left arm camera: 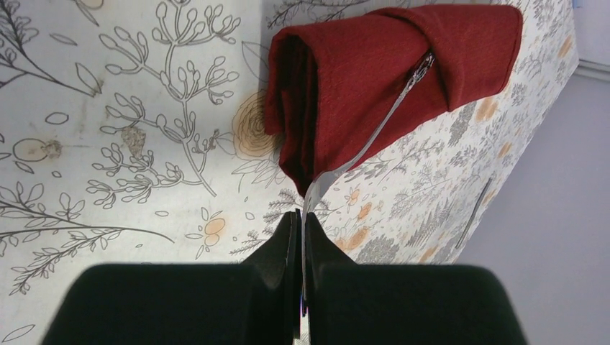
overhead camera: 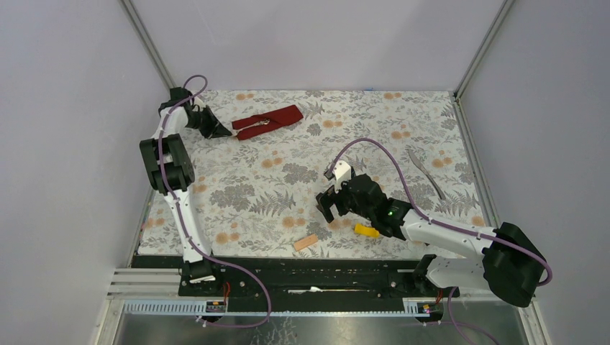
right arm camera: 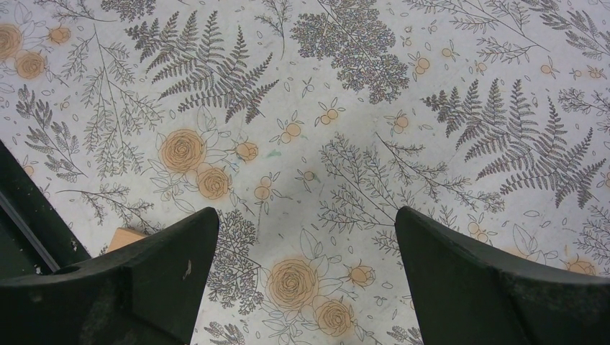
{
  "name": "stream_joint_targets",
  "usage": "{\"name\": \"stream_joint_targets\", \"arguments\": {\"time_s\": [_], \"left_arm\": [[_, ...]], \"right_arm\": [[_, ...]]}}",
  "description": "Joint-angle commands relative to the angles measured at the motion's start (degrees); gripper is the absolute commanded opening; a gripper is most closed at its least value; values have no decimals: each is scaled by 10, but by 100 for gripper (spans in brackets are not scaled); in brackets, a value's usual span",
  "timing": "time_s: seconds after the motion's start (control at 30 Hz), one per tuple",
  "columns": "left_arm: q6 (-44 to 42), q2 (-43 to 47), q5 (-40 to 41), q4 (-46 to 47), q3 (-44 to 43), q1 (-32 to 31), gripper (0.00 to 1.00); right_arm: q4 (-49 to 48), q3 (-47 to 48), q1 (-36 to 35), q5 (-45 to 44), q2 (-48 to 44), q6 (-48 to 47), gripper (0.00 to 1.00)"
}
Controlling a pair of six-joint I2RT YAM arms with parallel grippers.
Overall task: Fold the napkin into a case and place the utensils inside
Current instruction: Insert the spoon into the folded napkin.
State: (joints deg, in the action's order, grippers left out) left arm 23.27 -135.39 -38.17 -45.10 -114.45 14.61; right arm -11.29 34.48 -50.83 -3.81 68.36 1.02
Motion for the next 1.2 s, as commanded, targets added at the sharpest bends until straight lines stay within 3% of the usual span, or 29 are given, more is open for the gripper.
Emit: {"name": "stream_joint_targets", "arguments": {"time_s": [0.0, 0.53, 1.17], "left_arm": [[21, -13, 15, 9, -46, -6, 0], [30, -71, -7, 12, -145, -41, 0], [24, -98, -27, 49, -174, -64, 0]], "right_arm": [[-30, 2, 7, 1, -1, 2, 100], [-30, 3, 6, 0, 11, 2, 100], [-28, 11, 14, -12, 36, 6, 100]]}}
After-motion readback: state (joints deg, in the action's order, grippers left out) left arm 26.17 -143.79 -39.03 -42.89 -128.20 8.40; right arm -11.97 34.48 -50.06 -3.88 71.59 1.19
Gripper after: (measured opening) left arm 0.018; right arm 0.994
